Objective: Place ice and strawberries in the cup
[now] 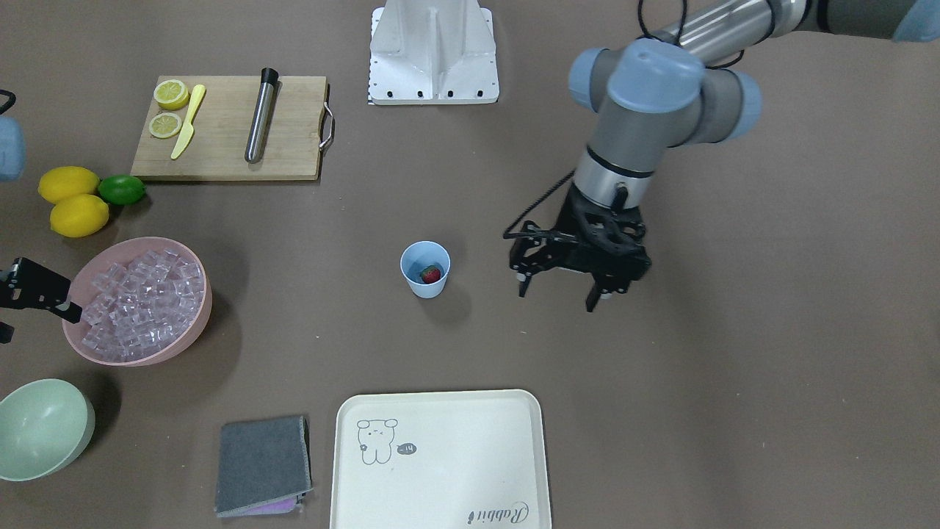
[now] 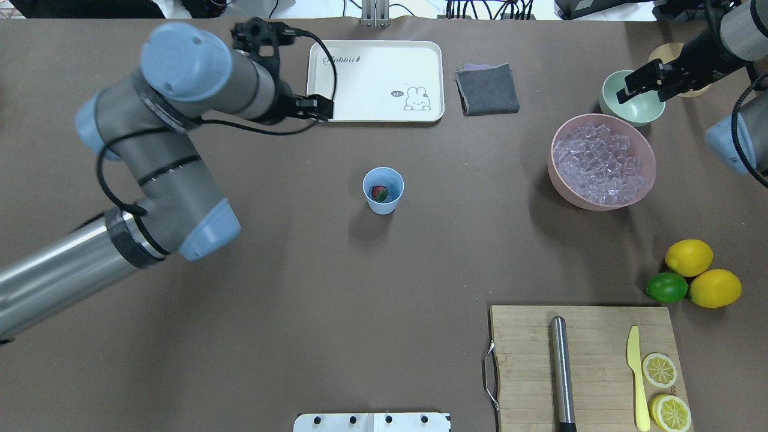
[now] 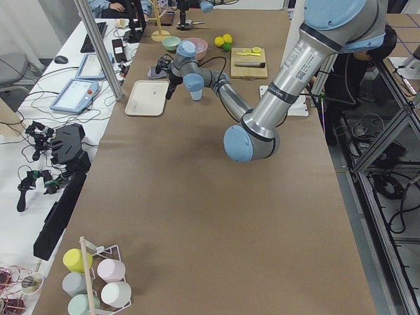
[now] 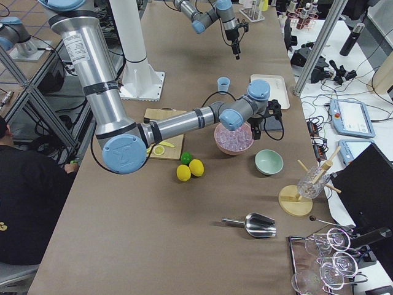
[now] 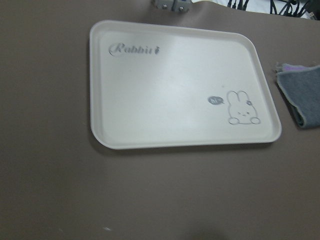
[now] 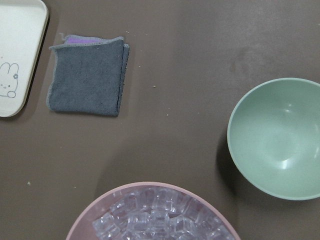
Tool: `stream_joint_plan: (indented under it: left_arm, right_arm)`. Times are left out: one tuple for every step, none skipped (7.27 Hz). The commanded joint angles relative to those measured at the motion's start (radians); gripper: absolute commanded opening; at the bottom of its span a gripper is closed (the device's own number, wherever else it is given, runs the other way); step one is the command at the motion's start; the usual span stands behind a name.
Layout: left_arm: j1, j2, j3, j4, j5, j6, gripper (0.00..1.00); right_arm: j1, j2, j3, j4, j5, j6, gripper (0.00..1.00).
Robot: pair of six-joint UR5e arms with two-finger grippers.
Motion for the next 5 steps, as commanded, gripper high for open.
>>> stream_joint_plan:
  left_arm:
    - [-0.146, 0.126, -0.033, -0.051, -0.047, 0.213, 0.98]
    - [-0.186, 0.187, -0.031, -0.119, -0.044, 0.215, 0.98]
    - [-0.260, 0.264, -0.042, -0.127, -0.064, 0.222, 0.98]
    - [-0.308, 0.363, -0.043, -0.113, -0.125, 0.333, 0.98]
    - [-0.368, 0.448, -0.036, -0.107, -0.130, 0.469, 0.98]
  right_arm:
    - [0.100, -0.068, -0.049, -0.001, 0.001, -0.195, 1.00]
    - [0.165, -0.091, -0.097, -0.001, 0.004, -0.311, 1.00]
    - [0.225, -0.097, -0.132, -0.023, 0.005, -0.385, 1.00]
    - [0.277, -0.120, -0.134, -0.085, -0.010, -0.450, 1.00]
    - [0.323, -0.143, -0.139, -0.131, -0.049, -0.540, 1.00]
